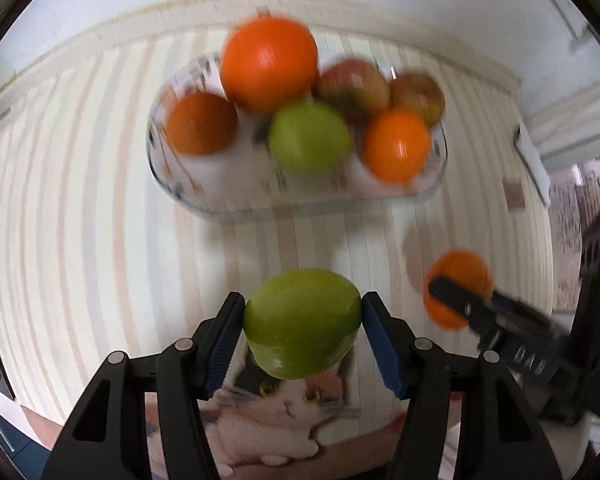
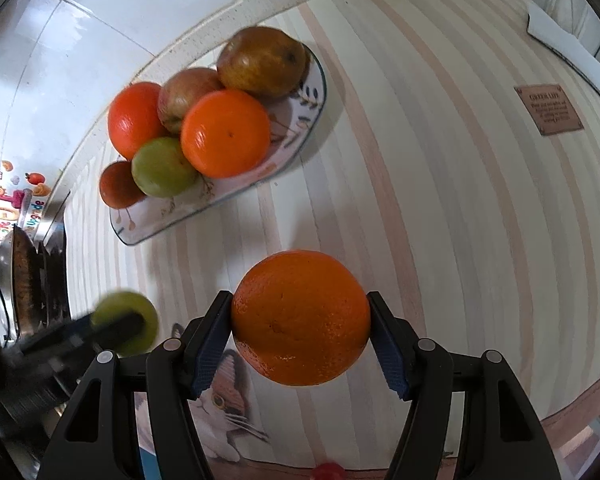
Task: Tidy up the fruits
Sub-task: 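Carry the green apple and orange onto the plate and open both tools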
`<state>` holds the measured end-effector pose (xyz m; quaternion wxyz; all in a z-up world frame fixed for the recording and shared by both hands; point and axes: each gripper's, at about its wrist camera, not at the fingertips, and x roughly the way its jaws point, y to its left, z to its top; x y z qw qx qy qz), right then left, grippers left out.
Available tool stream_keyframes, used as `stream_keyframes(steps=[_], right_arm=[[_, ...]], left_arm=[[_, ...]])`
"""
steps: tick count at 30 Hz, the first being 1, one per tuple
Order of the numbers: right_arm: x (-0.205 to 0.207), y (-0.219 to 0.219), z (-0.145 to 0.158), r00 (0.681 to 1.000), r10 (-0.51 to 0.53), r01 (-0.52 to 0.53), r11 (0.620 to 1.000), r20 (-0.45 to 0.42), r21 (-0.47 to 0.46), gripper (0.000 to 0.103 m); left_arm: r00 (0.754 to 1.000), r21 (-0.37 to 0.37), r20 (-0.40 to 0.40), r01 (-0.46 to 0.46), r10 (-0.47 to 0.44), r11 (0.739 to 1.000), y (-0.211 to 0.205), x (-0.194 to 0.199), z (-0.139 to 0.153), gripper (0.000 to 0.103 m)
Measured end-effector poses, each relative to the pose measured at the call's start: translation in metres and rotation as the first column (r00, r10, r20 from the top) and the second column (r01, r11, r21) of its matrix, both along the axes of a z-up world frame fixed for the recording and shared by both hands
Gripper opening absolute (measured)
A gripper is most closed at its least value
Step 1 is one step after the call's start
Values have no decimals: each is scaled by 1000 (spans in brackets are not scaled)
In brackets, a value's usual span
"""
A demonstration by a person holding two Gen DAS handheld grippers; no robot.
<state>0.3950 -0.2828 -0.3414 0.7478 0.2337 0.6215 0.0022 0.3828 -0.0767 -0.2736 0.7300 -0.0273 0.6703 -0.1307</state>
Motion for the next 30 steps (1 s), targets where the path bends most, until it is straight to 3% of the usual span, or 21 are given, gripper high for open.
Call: stream_keyframes(steps=[5,10,17,30], right_arm=[[24,-9,15,998,-41,41,999,52,9,68],[57,-24,27,991,-90,92,996,99,-11,69],[97,-33,16,993,-88,95,993,84,-75,69],[104,-31,0,991,-113,116,993,77,-36,69]], left_arm=[[997,25,55,-50,49,998,19,40,4,58],[995,64,71,-69,65,996,14,71,-11,58],[994,84,71,-84,78,993,13,75,-29,58],[991,73,65,-120,115,990,20,75,-39,58]])
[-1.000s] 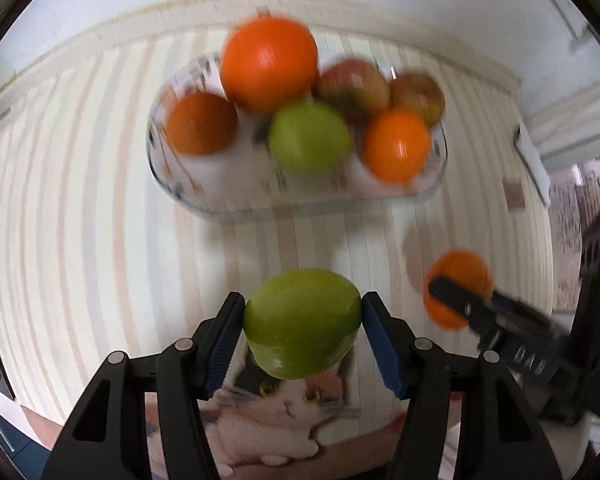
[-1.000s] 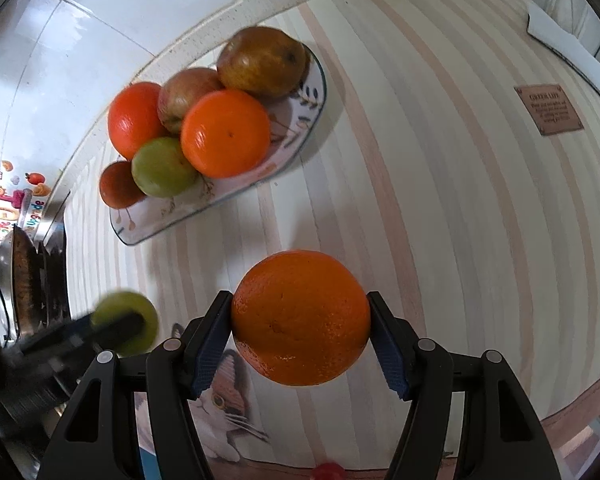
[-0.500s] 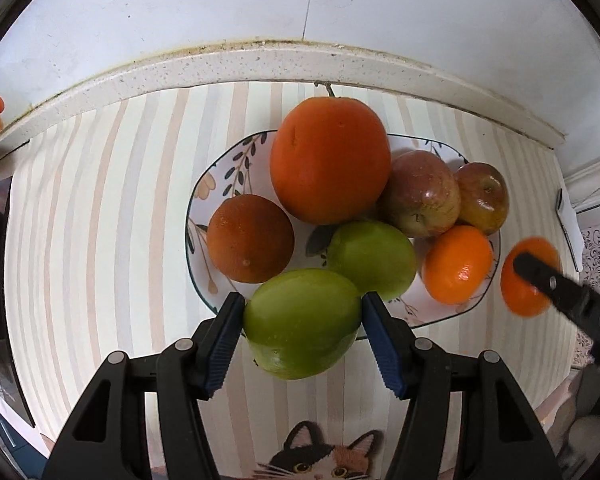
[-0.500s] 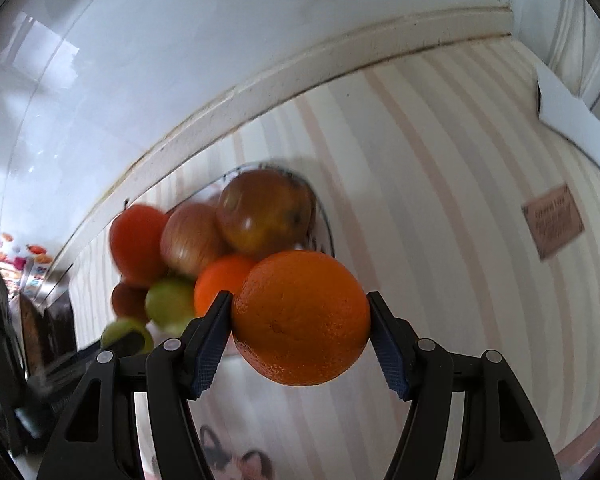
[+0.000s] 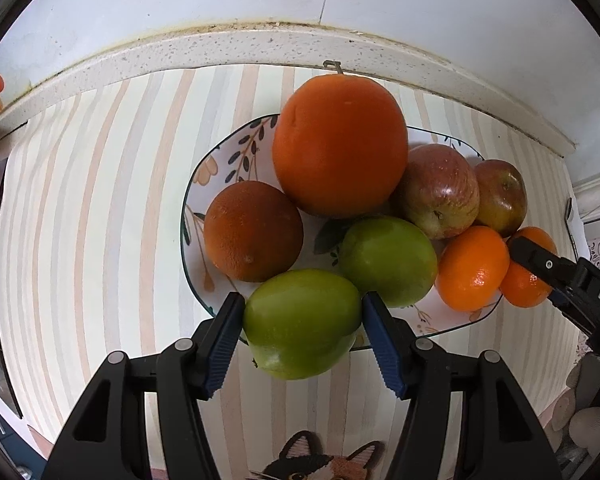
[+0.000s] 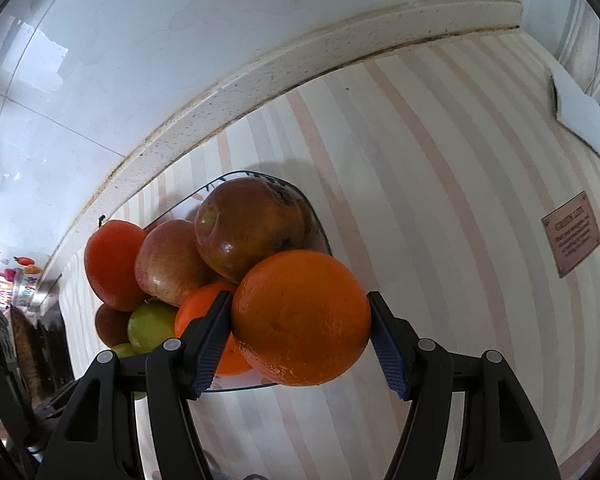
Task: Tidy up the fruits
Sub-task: 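Carry the green apple and orange onto the plate and open both tools, then grasp a cherry tomato with the left tool while the right tool grasps another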
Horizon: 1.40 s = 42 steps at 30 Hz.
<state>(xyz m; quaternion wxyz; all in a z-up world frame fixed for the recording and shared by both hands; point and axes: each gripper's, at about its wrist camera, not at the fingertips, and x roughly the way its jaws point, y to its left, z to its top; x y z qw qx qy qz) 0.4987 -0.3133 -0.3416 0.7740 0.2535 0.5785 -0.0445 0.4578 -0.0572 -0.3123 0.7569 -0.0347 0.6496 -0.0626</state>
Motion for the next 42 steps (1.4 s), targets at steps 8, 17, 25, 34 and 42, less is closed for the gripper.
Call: stream_keyframes(steps=[8,17,25,34,42], right_arm=[[2,-5,-2,999,30,-30,999,29,18,70],[5,-13,-7,1000,14,-16,997,18,75,90],[-4,-16,8,999,29,-28,999,26,-22,96],[-46,17,61,984,146,-123,970,98,-210,98],[-94,39,100,971,192,-154,957,142,-245,98]], left_arm=[[1000,7,-17,-5,6,1000,-4,6,-1,59],[999,-8,-26,-33,32,999,-1,11,0,70],[1000,14,1,-24,24,1000,1,7,13,87],[996,21,91,-15,14,1000,3,-20,54,88],[984,52,179,13,-23,999,3,-66,97,88]])
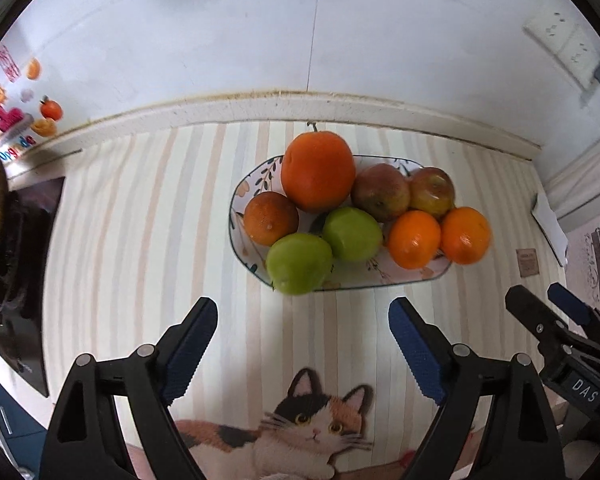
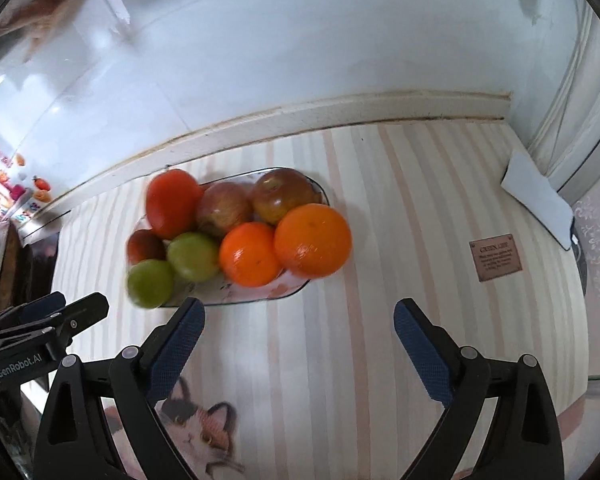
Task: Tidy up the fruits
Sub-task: 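Grasp a cherry tomato with the left tool while the right tool grasps another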
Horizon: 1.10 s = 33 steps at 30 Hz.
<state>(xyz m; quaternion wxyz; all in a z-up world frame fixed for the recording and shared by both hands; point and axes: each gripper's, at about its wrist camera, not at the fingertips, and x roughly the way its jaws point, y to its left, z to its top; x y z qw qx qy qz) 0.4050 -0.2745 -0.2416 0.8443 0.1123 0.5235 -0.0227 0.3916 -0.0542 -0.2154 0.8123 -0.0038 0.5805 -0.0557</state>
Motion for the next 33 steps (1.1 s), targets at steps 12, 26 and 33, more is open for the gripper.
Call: stream_keyframes(steps=[12,26,33], right_arm=[[-69,21,89,986,30,-21,998,165,-54,98],[-113,30,138,968,18,-11,1000,251,-29,98],[-112,8,99,992,-43,38,998,119,43,98]], left_arm=[[993,-27,117,10,-7,1000,9,-58,66,88],[981,-27,191,37,-31,999,8,-101,102,88],[993,-23,102,63,-60,998,1,-97,71,88]])
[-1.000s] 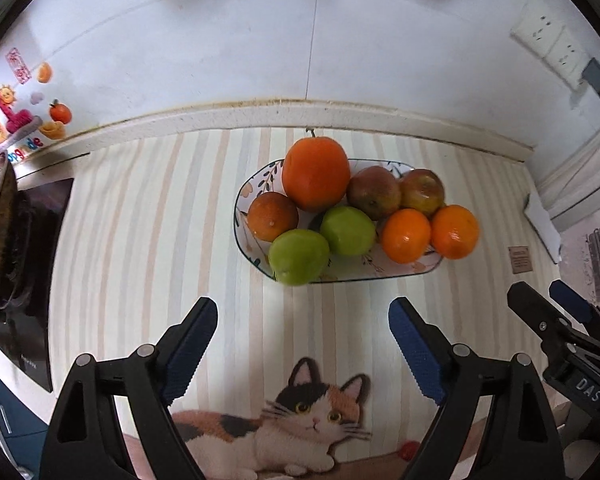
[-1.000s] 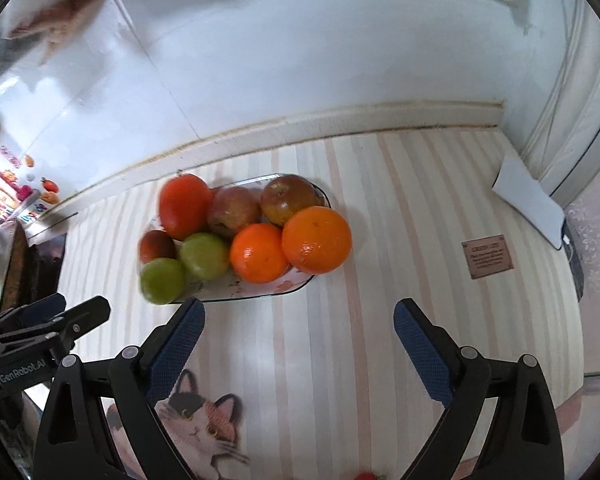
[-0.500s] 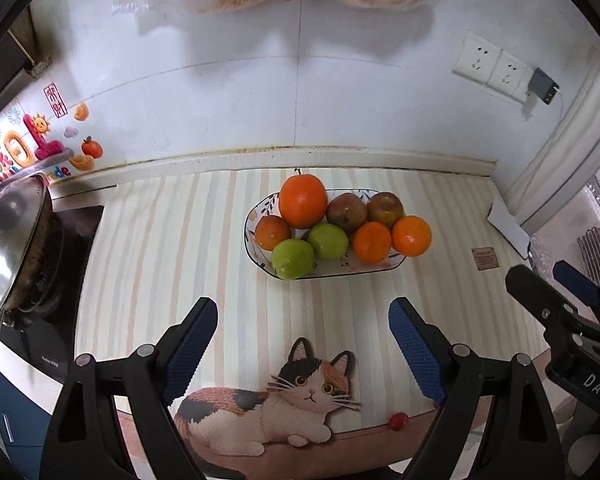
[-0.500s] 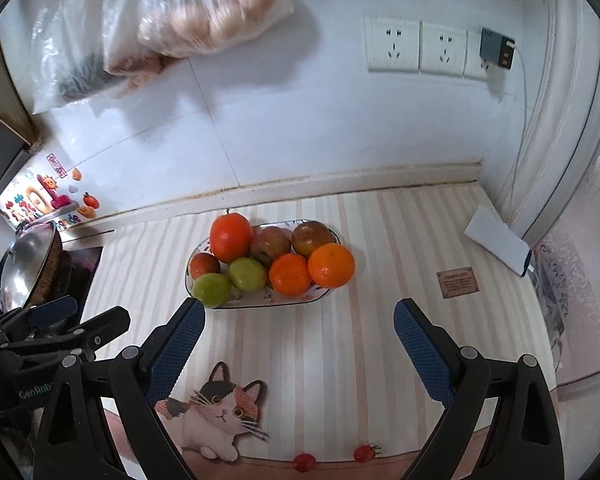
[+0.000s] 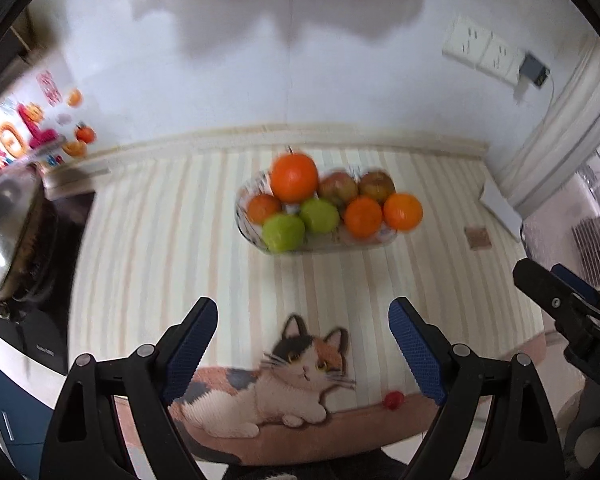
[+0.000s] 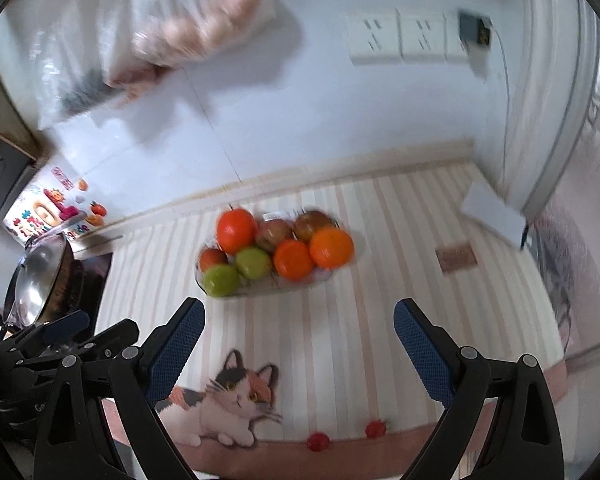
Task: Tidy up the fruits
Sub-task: 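Grasp a cherry tomato with the left tool while the right tool grasps another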
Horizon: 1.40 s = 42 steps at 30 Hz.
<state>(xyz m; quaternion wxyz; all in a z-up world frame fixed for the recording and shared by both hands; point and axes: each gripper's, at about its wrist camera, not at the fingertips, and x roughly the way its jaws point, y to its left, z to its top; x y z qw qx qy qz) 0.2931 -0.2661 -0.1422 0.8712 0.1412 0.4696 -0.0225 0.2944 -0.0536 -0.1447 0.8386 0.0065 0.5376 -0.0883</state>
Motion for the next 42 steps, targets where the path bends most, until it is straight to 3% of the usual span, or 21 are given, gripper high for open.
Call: stream_keyframes(steps=[4,8,10,13,17,23,27,34,38,42], right_arm=[[-6,-26,-57,988,-46,58,995,-145,77,96],[-18,-43,-118,955,-74,105,990,-286,95,75],[-26,-48,-144,938,-81,126,985,-337,114,71],[-38,-51,-180,915,-95,155,980,-392,125,65],[-47,-53,-206,897,-108,181,974,-428,134,52],[-49,-48,-224,884,-99,168,979,-457,114,45],[-52,-44,-231,884,-93,152,984,-459,92,29],[-63,-58,-223,894,-133,184,980,-428,81,29],[-66,-71,-216,887,-158,204,977,-434,61,29],[-67,-80,-213,883,-174,219,974,-437,55,29]], left_arm=[[989,26,-122,83,-80,996,-22,-2,-44,88],[956,41,-256,162,-146,986,-46,-6,-93,88],[931,37,-323,191,-169,981,-56,-8,-117,88],[899,34,-390,228,-197,973,-67,-14,-143,87],[879,41,-420,268,-227,962,-80,-18,-158,86],[856,37,-448,306,-258,951,-91,-26,-169,82],[846,32,-455,329,-280,944,-100,-31,-171,81],[809,-11,-481,381,-339,924,-120,-42,-179,81],[774,-21,-501,437,-387,899,-139,-51,-191,69],[746,-32,-524,464,-410,885,-154,-58,-202,67]])
